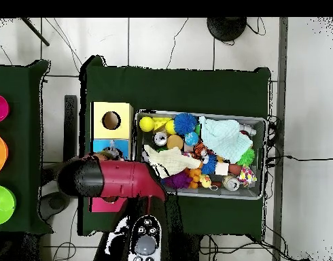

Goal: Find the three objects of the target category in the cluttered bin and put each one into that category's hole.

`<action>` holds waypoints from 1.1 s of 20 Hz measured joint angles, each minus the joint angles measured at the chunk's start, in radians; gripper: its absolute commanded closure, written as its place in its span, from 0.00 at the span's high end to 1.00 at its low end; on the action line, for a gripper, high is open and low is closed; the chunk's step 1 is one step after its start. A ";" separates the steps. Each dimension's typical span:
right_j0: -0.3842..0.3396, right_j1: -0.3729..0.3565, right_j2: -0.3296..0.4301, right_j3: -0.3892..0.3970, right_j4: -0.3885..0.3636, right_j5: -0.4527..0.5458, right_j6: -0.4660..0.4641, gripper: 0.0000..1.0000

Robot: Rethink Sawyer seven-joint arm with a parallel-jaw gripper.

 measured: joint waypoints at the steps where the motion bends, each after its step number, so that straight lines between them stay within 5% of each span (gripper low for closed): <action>1: -0.006 -0.001 0.007 0.000 0.000 0.004 0.000 0.00; 22: -0.014 -0.002 0.024 0.000 0.000 0.008 0.000 0.00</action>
